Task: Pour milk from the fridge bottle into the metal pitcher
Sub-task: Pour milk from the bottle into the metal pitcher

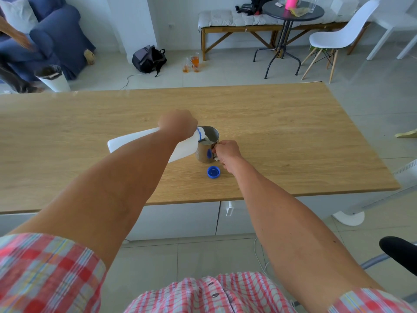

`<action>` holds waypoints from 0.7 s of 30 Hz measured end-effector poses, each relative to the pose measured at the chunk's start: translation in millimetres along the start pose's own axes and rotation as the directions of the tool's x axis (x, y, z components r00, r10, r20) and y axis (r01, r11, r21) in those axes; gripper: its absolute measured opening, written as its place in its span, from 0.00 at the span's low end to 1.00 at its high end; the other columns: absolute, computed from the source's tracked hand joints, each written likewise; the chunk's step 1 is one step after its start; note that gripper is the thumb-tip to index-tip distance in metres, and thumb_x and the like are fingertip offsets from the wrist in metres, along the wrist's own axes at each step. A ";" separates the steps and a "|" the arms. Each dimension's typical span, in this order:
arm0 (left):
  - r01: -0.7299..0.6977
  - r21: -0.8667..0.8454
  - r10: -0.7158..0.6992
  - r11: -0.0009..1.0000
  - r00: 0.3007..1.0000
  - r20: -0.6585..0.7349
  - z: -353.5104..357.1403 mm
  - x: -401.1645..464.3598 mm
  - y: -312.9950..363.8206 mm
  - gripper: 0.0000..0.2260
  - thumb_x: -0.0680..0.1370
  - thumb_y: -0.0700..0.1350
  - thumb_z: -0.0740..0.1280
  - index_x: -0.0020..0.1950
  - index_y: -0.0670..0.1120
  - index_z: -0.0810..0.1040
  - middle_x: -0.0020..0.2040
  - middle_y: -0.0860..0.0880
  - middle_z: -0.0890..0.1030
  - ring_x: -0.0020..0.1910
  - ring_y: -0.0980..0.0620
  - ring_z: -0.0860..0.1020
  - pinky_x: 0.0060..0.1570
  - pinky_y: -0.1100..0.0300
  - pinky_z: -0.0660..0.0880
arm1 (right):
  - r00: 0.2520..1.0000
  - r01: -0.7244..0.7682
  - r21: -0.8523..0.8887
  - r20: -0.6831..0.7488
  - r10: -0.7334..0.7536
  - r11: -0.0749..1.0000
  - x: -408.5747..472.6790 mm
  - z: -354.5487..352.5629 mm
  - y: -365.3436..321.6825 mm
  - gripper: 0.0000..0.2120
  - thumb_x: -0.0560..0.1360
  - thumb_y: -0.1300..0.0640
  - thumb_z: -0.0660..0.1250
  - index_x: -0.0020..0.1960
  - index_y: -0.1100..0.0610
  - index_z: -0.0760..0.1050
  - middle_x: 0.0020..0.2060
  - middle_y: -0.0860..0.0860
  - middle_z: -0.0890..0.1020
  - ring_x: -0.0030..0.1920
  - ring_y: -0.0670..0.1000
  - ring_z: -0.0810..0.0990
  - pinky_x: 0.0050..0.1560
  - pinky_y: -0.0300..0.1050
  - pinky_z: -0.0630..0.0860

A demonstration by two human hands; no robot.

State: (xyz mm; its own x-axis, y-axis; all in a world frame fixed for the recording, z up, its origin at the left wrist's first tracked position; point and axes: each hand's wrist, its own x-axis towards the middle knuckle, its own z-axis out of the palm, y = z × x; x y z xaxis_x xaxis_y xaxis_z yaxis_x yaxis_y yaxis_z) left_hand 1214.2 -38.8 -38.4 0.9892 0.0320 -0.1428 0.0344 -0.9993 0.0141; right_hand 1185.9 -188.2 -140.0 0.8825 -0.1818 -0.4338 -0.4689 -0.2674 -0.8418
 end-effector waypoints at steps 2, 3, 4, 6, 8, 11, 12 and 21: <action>0.000 0.001 0.000 1.000 1.000 -0.001 -0.2 -0.2 0.1 0.10 0.80 0.44 0.57 0.48 0.43 0.76 0.40 0.45 0.75 0.43 0.42 0.78 0.43 0.51 0.72 | 1.000 0.000 0.002 0.001 0.000 1.000 0.3 -0.1 0.2 0.11 0.77 0.65 0.58 0.46 0.57 0.78 0.34 0.53 0.73 0.31 0.49 0.66 0.30 0.43 0.63; 0.000 0.002 0.000 1.000 1.000 -0.002 -0.3 -0.3 0.1 0.10 0.80 0.44 0.56 0.48 0.43 0.76 0.40 0.44 0.76 0.43 0.42 0.78 0.43 0.51 0.72 | 1.000 -0.001 0.005 0.002 0.001 1.000 0.4 -0.2 0.1 0.11 0.78 0.65 0.58 0.46 0.57 0.78 0.34 0.53 0.74 0.31 0.49 0.66 0.30 0.43 0.63; -0.001 0.002 0.001 1.000 1.000 -0.004 -0.3 -0.3 0.2 0.10 0.80 0.44 0.56 0.48 0.43 0.77 0.40 0.44 0.76 0.43 0.42 0.78 0.42 0.51 0.72 | 1.000 -0.003 0.008 0.004 0.003 1.000 0.6 -0.3 0.1 0.11 0.78 0.65 0.58 0.46 0.57 0.79 0.35 0.53 0.74 0.31 0.49 0.66 0.30 0.43 0.64; 0.000 0.000 0.000 1.000 1.000 -0.004 -0.3 -0.4 0.3 0.11 0.80 0.44 0.56 0.47 0.43 0.77 0.40 0.44 0.76 0.42 0.43 0.77 0.42 0.52 0.72 | 1.000 -0.003 0.013 0.003 0.003 1.000 0.7 -1.0 0.1 0.12 0.78 0.65 0.58 0.47 0.59 0.80 0.35 0.53 0.75 0.31 0.49 0.67 0.30 0.43 0.64; 0.003 -0.001 -0.003 1.000 1.000 -0.003 -1.0 -0.7 0.1 0.11 0.80 0.44 0.56 0.47 0.43 0.77 0.40 0.45 0.76 0.41 0.43 0.77 0.41 0.52 0.71 | 1.000 -0.004 0.015 0.003 0.004 1.000 0.6 -0.9 0.1 0.12 0.79 0.65 0.58 0.48 0.60 0.81 0.34 0.53 0.76 0.30 0.49 0.67 0.30 0.43 0.64; 0.007 0.001 -0.007 1.000 1.000 0.000 -2.0 -1.4 0.2 0.10 0.80 0.44 0.56 0.47 0.43 0.76 0.40 0.45 0.76 0.39 0.44 0.76 0.40 0.52 0.71 | 1.000 -0.004 0.014 0.002 0.004 1.000 0.4 -0.7 0.1 0.12 0.79 0.64 0.59 0.47 0.59 0.81 0.35 0.53 0.76 0.30 0.49 0.68 0.29 0.43 0.64; 0.008 0.000 -0.008 1.000 1.000 0.000 -2.0 -1.6 0.2 0.10 0.80 0.44 0.56 0.47 0.43 0.76 0.41 0.45 0.77 0.39 0.44 0.76 0.40 0.52 0.71 | 1.000 -0.005 0.012 0.003 0.005 1.000 0.5 -0.7 0.0 0.12 0.79 0.64 0.59 0.47 0.59 0.81 0.36 0.53 0.77 0.30 0.49 0.68 0.29 0.43 0.65; 0.004 0.000 -0.004 1.000 1.000 -0.001 -2.1 -1.4 -1.0 0.11 0.81 0.45 0.56 0.46 0.44 0.76 0.41 0.44 0.77 0.39 0.45 0.76 0.41 0.52 0.71 | 1.000 -0.002 0.018 0.003 0.002 1.000 -1.4 -1.3 -0.8 0.11 0.79 0.65 0.59 0.46 0.59 0.80 0.33 0.52 0.74 0.29 0.49 0.66 0.29 0.43 0.63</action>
State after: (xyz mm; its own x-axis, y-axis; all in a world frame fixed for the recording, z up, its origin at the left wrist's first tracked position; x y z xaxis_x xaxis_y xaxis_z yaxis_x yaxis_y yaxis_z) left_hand 1213.0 -37.8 -36.2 0.9892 0.0365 -0.1416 0.0388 -0.9992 0.0139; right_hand 1185.0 -188.9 -138.2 0.8816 -0.1793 -0.4367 -0.4702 -0.2502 -0.8464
